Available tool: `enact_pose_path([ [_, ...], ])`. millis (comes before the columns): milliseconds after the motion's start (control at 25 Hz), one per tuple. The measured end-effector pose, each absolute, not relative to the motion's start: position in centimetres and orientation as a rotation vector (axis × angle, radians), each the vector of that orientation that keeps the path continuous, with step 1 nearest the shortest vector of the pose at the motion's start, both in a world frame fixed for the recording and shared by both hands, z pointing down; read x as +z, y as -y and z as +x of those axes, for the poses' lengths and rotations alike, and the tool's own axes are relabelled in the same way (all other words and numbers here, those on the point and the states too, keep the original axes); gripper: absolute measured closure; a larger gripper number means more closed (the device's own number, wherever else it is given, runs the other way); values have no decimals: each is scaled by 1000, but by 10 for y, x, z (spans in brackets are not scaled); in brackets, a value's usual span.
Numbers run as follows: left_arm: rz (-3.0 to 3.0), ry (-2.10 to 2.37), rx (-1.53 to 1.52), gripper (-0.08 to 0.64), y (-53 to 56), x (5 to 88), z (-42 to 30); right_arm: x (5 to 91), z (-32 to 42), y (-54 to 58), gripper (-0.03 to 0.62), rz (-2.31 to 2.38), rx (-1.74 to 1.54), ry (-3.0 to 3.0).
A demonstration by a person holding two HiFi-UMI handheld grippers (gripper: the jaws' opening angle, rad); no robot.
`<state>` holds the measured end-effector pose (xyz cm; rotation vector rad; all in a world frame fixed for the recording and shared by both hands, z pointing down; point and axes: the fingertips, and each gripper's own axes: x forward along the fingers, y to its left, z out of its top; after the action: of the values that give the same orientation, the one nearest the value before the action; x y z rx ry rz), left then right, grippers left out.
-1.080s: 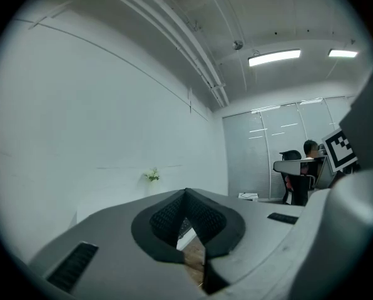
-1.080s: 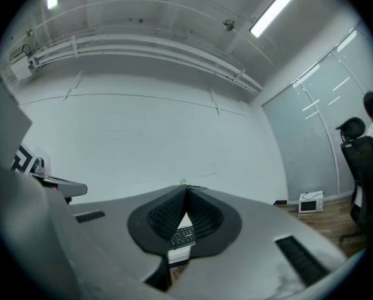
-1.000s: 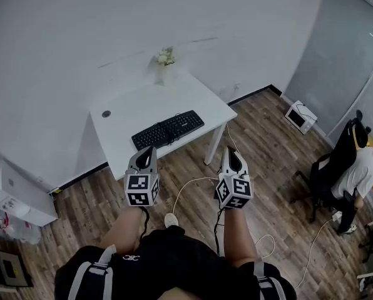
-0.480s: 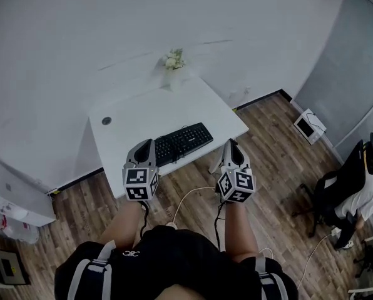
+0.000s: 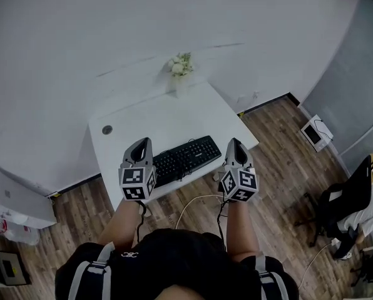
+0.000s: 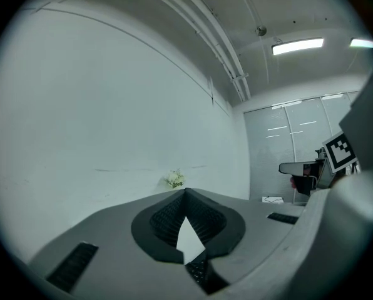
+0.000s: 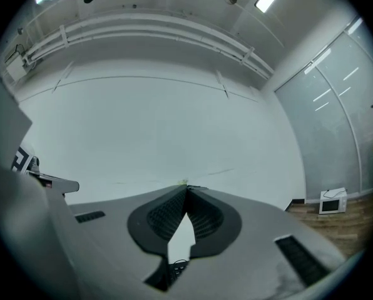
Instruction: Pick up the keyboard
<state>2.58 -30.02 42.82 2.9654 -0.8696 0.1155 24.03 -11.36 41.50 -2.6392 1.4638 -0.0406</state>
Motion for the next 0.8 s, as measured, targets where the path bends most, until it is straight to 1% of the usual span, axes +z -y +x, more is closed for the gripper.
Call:
enact_pose_path([
  [360, 2876, 985, 149, 554, 335, 449, 21, 437, 252, 174, 586, -2584, -98, -1626],
  [560, 2842, 1097, 164, 554, 339, 454, 29, 442, 274, 197, 588, -2523, -109, -1713],
  [800, 2788, 1243, 175, 554, 339, 456, 56, 450, 310, 225, 588, -2440, -145, -1869],
])
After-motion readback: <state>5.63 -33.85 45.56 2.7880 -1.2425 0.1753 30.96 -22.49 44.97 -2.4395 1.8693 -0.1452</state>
